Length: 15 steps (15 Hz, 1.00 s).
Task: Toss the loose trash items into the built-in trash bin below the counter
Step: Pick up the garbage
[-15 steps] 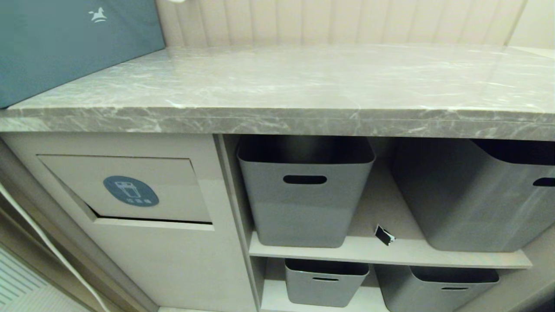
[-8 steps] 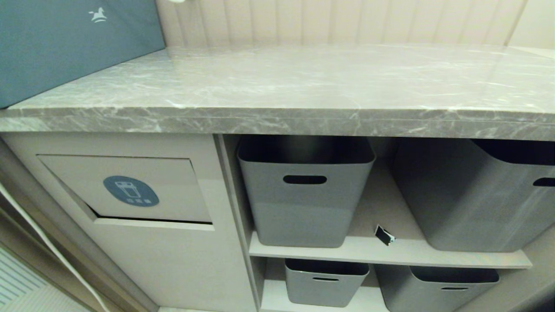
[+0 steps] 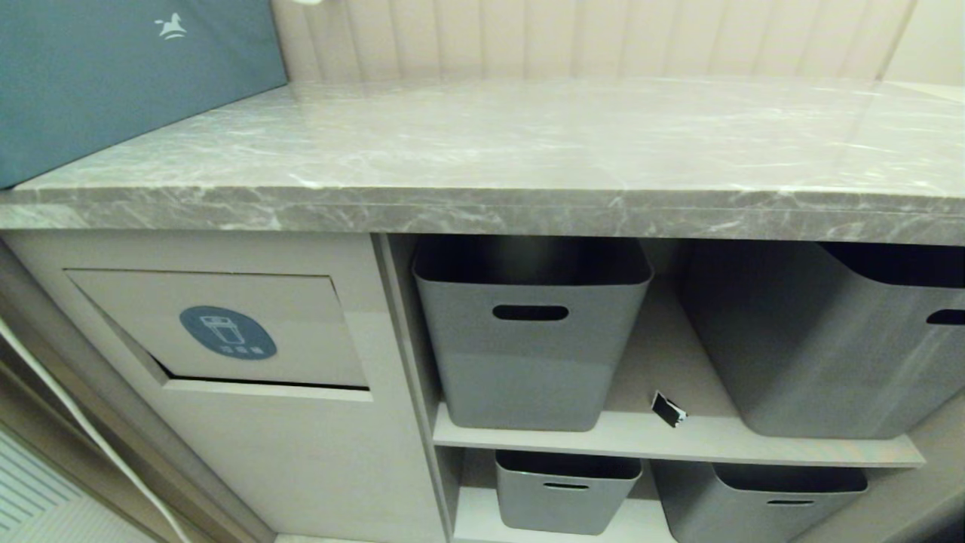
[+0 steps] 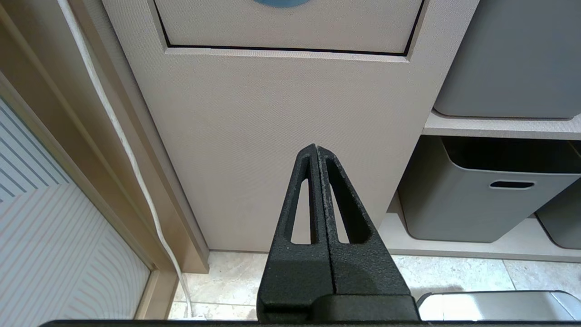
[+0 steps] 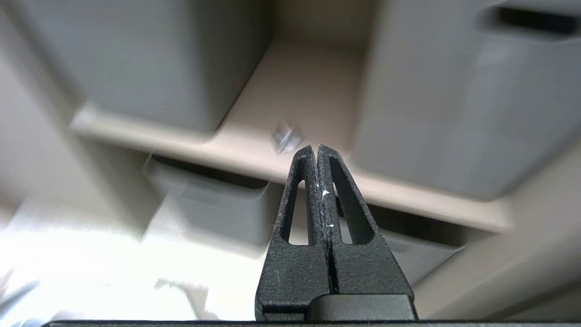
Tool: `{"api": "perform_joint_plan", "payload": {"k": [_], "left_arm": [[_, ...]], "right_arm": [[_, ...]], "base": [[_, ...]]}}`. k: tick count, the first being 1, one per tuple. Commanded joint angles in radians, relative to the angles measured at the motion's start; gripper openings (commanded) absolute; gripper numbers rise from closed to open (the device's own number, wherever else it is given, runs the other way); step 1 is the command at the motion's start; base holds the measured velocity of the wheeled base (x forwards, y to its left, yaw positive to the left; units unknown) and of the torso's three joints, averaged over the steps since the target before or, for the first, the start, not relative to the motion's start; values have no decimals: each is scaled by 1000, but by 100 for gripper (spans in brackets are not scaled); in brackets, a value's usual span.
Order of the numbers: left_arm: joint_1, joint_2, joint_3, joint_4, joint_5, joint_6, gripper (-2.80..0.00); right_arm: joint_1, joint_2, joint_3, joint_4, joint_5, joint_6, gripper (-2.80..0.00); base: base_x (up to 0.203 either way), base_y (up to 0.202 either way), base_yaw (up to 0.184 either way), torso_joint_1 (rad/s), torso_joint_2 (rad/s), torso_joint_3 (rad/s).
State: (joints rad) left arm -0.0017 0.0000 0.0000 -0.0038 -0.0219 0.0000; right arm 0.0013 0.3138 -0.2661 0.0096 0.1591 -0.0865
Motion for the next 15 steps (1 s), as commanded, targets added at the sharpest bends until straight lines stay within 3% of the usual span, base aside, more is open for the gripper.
{"api": "perform_joint_plan", "payload": {"k": [1,5,13,15], "left_arm": [[0,2,2,-1,0,-1,-280],[0,2,3,-1,0,-10,-280],[0,2,2,-1,0,-11,-280],[0,2,2,-1,0,-11,-280]], "right_arm": [[1,255,-29,0,37,-24,-280],[8,628,-20,-102,96,-130,-280],[42,1195,47,-671,42,-177,-280],[54,1285,58,-749,30,-175,-280]], "base": [[0,0,0,0,0,0],[0,0,0,0,0,0],[0,0,0,0,0,0],[0,0,0,0,0,0]]}}
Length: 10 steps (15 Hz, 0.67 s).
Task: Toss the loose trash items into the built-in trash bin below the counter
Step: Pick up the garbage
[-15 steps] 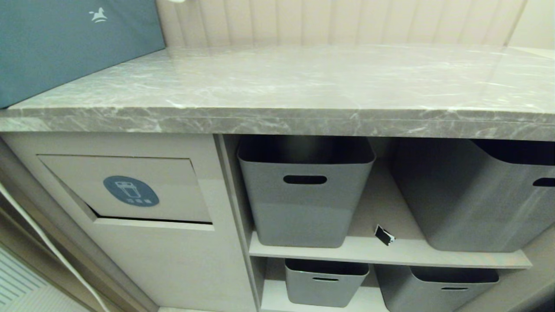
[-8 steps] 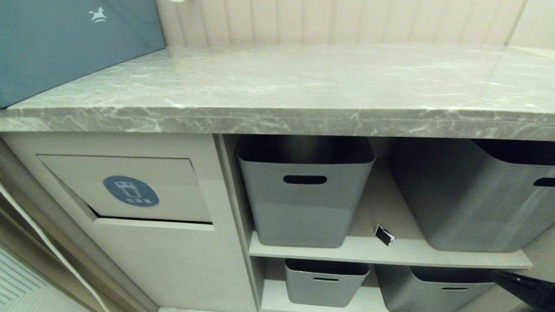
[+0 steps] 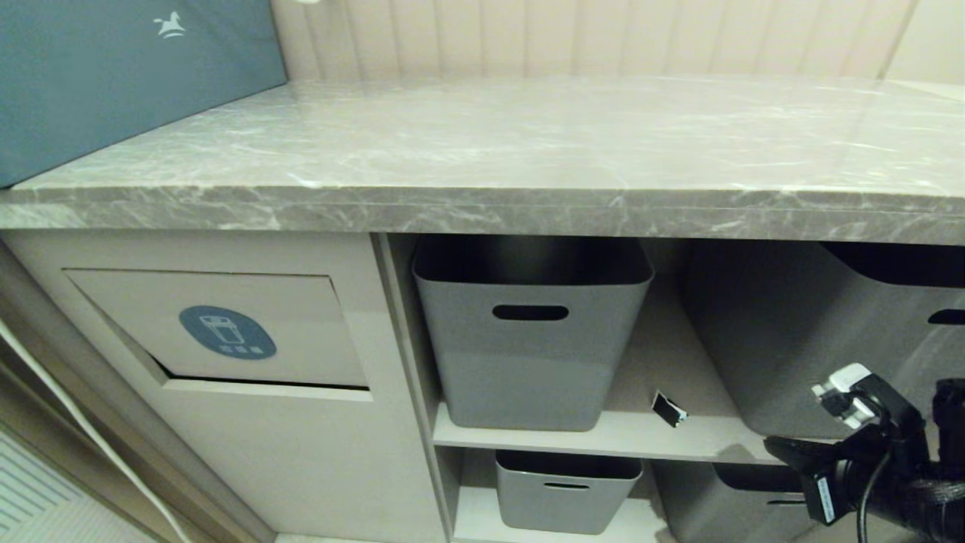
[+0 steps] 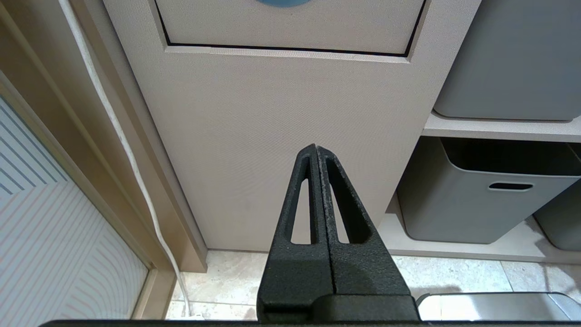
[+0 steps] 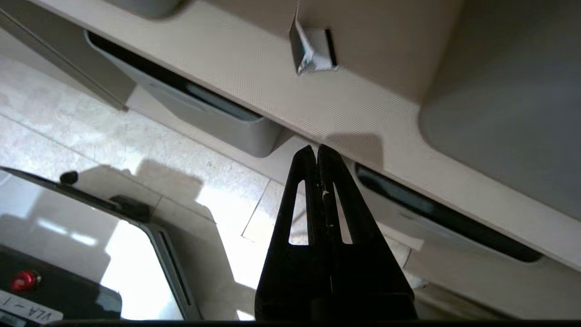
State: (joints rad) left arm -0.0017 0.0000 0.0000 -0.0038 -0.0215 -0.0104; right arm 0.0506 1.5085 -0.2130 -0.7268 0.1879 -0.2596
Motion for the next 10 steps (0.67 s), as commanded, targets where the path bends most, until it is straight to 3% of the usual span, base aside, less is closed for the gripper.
{"api": "perform_joint_plan", "payload": {"k": [1,2,7,10], "left_arm": [[0,2,2,-1,0,0,-280],[0,1,2,-1,0,1,-280],[0,2,2,-1,0,0,-280],[0,2,3,-1,0,0,-280]], "right_arm": [[7,129,4,-33,0,0,-280],[10,157,3,-51,-1,5,0],[120,276,-36,-134,1,104,0],[149,346,-99,-177,-30,123,0]], "base": [[0,0,0,0,0,0],[0,0,0,0,0,0],[0,0,0,0,0,0],[0,0,0,0,0,0]]}}
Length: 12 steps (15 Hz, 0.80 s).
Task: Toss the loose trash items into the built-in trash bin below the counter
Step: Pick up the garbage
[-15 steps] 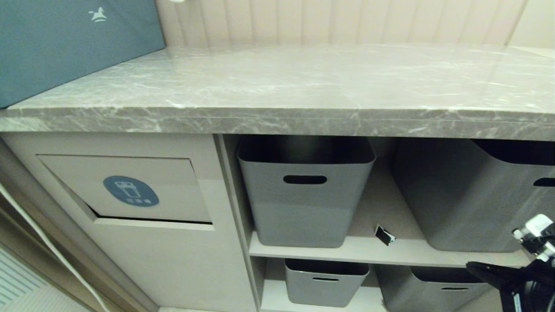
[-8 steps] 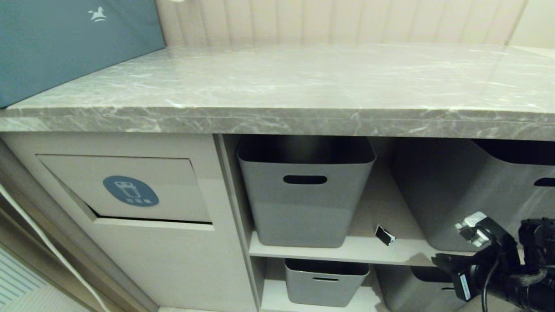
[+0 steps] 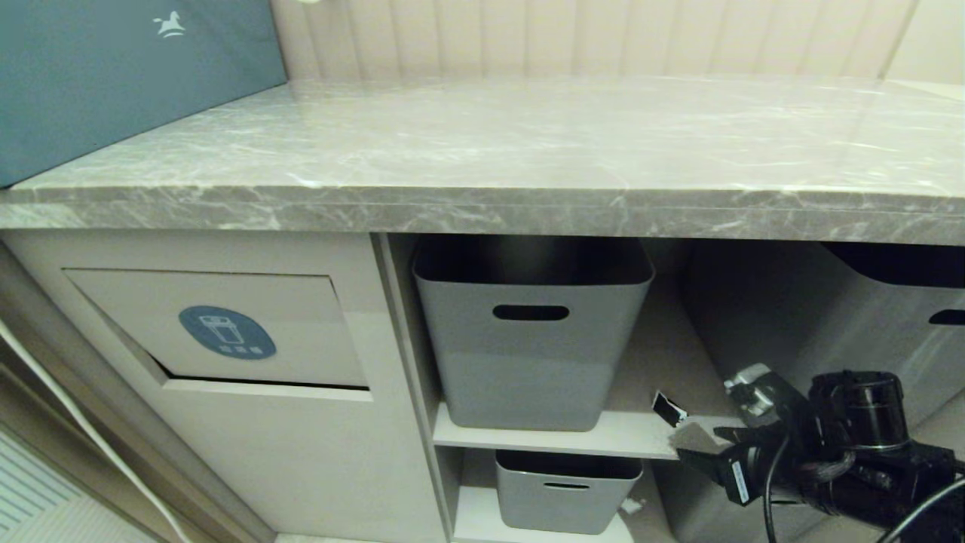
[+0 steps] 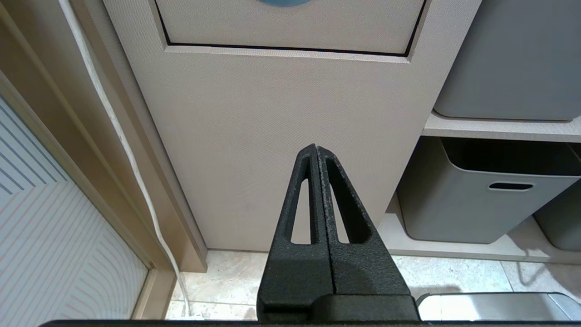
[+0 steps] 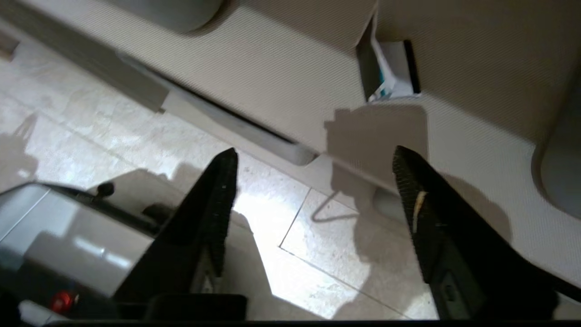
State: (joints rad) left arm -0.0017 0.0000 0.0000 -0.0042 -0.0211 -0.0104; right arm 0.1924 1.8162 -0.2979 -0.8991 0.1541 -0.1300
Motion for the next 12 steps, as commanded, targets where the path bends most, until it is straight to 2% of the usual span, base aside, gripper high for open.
{"api": "perform_joint_plan", "payload": {"k": [1,8,12], "left_arm": [[0,2,3,0,0,0,-280],[0,2,2,0,0,1,-280],[0,2,2,0,0,1,-280]], "right_arm": [[8,62,-36,-7,-26,15,0],[9,146,-138,-10,-75,30,0],[11,214,-201,-41,-186,27,0]], "base": [[0,0,0,0,0,0],[0,0,0,0,0,0],[0,0,0,0,0,0]]}}
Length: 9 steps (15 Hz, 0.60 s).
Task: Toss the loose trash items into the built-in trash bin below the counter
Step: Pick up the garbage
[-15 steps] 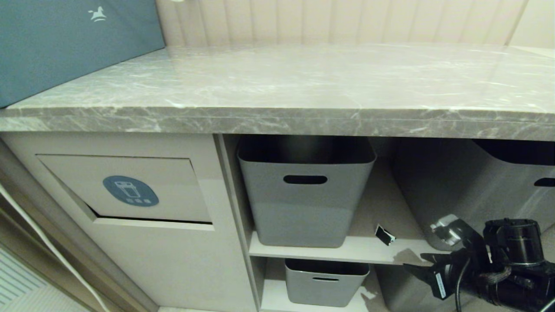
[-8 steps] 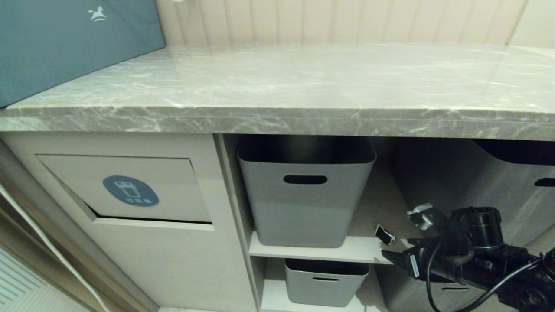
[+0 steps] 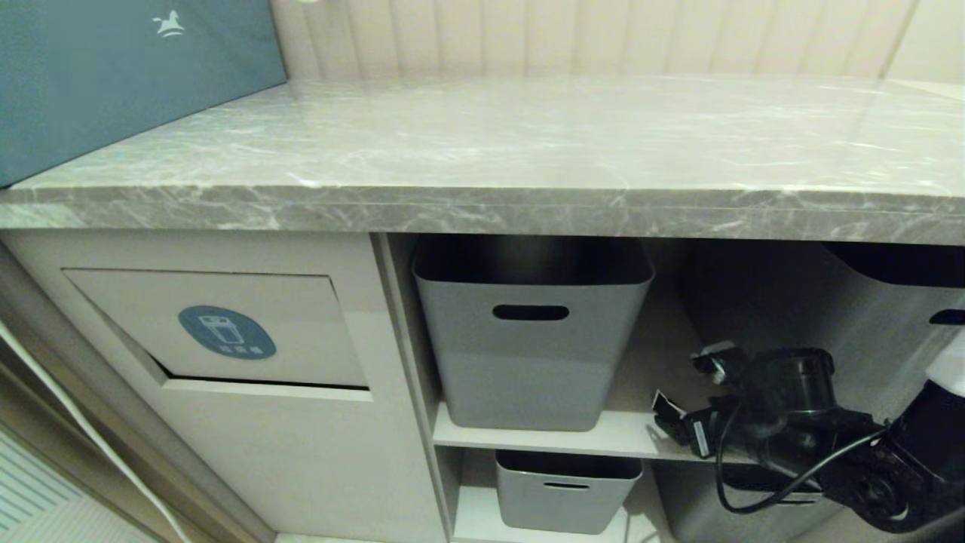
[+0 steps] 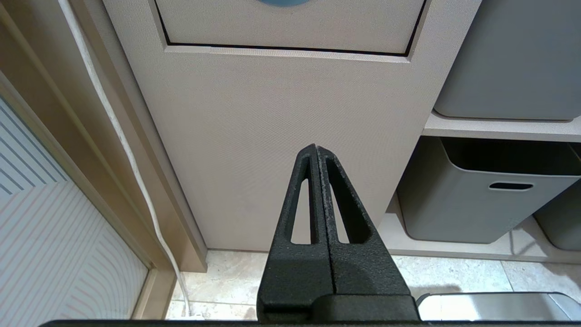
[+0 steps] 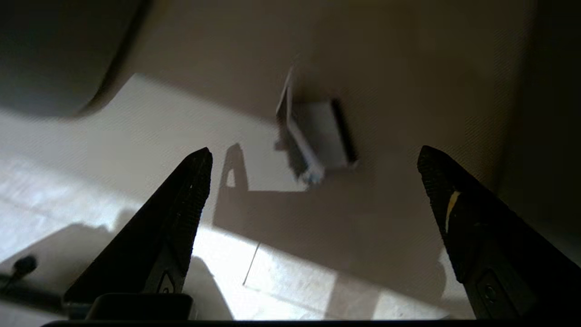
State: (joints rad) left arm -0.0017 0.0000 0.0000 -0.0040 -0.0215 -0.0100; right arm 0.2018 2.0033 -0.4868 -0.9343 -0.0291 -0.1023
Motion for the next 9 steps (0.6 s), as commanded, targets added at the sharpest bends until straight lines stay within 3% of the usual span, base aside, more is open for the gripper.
{"api": "perform_joint_plan", "payload": {"k": [1,9], "left_arm": [[0,2,2,-1,0,-1,-280],[0,0,2,-1,0,-1,-280]], "right_arm": [[1,42,-38,-8,-9,-2,0],[2,103,-76,-5,-60,-4,0]], "base": [[0,0,0,0,0,0],[0,0,0,0,0,0]]}}
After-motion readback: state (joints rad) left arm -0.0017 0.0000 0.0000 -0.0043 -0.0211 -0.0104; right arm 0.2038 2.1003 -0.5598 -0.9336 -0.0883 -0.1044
